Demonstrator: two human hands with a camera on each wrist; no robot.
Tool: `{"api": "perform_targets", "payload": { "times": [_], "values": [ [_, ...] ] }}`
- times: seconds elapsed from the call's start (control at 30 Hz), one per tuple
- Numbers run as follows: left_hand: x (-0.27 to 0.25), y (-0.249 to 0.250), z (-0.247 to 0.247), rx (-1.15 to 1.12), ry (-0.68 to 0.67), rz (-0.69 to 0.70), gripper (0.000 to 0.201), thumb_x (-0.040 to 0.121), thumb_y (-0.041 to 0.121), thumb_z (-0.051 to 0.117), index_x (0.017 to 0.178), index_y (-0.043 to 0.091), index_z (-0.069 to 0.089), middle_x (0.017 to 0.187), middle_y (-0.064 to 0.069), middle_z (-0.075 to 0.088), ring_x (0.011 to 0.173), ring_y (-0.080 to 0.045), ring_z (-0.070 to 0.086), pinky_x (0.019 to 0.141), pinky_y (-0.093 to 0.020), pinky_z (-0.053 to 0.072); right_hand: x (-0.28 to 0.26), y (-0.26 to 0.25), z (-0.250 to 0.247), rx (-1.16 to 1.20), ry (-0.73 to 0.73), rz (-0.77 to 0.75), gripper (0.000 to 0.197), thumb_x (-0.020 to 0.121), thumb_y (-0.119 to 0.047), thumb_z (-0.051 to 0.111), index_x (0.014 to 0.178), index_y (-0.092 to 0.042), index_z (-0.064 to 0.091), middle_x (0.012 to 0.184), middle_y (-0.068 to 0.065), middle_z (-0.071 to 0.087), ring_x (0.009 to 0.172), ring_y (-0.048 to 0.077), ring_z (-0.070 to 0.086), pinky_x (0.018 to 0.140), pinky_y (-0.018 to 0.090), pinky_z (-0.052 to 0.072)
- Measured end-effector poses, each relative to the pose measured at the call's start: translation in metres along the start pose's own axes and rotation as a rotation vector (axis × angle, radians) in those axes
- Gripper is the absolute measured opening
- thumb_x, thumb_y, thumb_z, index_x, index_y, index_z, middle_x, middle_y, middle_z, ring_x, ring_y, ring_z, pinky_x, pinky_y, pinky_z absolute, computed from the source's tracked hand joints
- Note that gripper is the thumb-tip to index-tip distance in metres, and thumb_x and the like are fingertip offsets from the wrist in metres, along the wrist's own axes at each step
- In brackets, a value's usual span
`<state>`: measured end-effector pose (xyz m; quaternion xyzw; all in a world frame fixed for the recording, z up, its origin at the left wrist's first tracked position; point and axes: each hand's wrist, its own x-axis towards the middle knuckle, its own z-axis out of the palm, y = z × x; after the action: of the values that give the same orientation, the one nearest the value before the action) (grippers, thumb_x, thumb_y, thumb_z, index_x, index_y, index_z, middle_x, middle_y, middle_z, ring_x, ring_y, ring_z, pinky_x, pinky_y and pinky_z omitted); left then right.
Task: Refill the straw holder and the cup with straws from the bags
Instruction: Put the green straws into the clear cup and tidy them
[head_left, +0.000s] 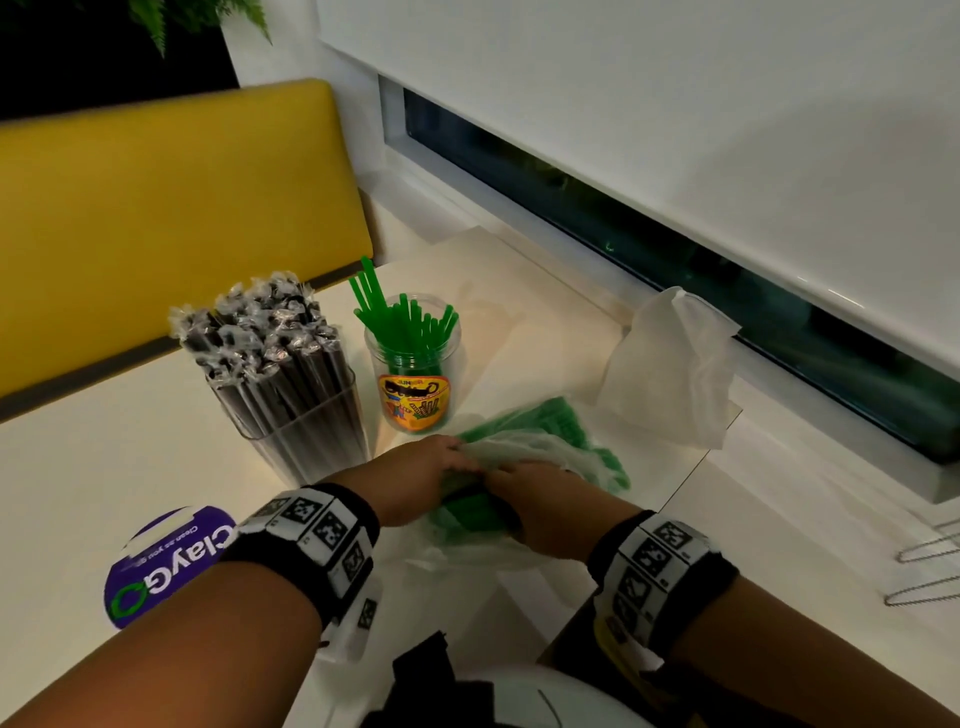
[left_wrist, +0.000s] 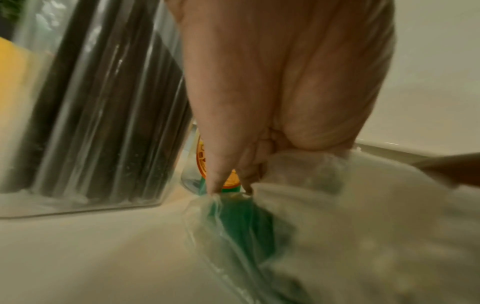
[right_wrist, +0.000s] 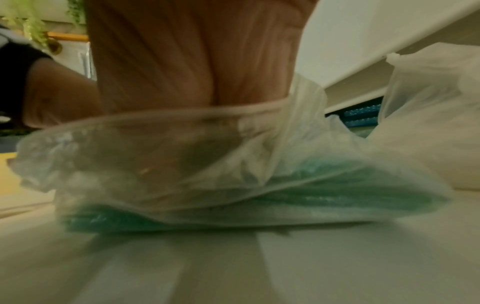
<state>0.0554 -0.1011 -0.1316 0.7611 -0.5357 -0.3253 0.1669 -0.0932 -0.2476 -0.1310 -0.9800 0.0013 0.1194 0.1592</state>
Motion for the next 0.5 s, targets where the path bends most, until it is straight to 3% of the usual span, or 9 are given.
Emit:
{"api": "perform_targets", "payload": {
  "times": [0.07,0.13,0.2,0.3,0.4,0.5],
  "values": [
    [-0.002,0.006,-0.008,-0.053,-0.008,-0.057,0.029,0.09,0.017,0.065,0.117,0.023,0.072,0.126,0.0,0.06,0.114,-0.019,0.06,0.099,-0.031,0.048,0.0,0.0,-0.006,0.032,-0.037,0.033,0.038,0.087,-0.021,0.057,0.125,-0.021,0.06,0.116,0.004,0.067,0.104,0.028,0.06,0.09,0.037,0.05],
    [-0.006,0.018,-0.014,-0.094,-0.057,-0.104,0.036,0.077,0.019,0.06,0.109,0.007,0.072,0.117,-0.009,0.06,0.109,-0.028,0.06,0.09,-0.029,0.049,0.001,-0.004,-0.012,0.021,-0.035,0.052,0.031,0.082,-0.019,0.06,0.112,-0.019,0.064,0.105,0.005,0.068,0.097,0.03,0.061,0.081,0.036,0.05],
    [-0.007,0.023,-0.013,-0.075,-0.108,-0.107,0.044,0.071,0.013,0.055,0.112,-0.001,0.066,0.121,-0.018,0.057,0.109,-0.033,0.057,0.087,-0.034,0.05,0.003,-0.009,-0.014,-0.012,0.003,0.033,0.028,0.078,-0.019,0.063,0.106,-0.018,0.064,0.098,0.004,0.067,0.09,0.03,0.061,0.073,0.036,0.051],
    [-0.01,0.021,-0.014,-0.007,-0.186,-0.116,0.063,0.066,0.016,0.055,0.129,0.015,0.057,0.134,-0.007,0.047,0.119,-0.025,0.052,0.101,-0.041,0.048,0.004,-0.012,-0.011,-0.046,0.029,-0.03,0.031,0.079,-0.016,0.061,0.11,-0.018,0.063,0.1,0.005,0.067,0.09,0.03,0.062,0.071,0.039,0.053],
    [-0.005,-0.002,-0.007,-0.042,-0.198,-0.11,0.063,0.063,0.033,0.058,0.126,0.029,0.057,0.129,0.001,0.051,0.115,-0.022,0.056,0.099,-0.044,0.05,0.001,-0.01,-0.015,0.013,0.056,-0.059,0.034,0.082,-0.009,0.059,0.115,-0.015,0.063,0.104,0.007,0.066,0.094,0.03,0.061,0.073,0.038,0.051],
    [-0.01,0.008,-0.013,-0.107,-0.155,-0.104,0.055,0.068,0.032,0.064,0.122,0.019,0.06,0.12,-0.005,0.057,0.104,-0.02,0.058,0.093,-0.04,0.053,-0.001,-0.007,-0.022,0.045,0.108,-0.027,0.028,0.08,-0.009,0.062,0.107,-0.013,0.066,0.102,0.007,0.063,0.094,0.027,0.059,0.07,0.029,0.041]
  ]
}}
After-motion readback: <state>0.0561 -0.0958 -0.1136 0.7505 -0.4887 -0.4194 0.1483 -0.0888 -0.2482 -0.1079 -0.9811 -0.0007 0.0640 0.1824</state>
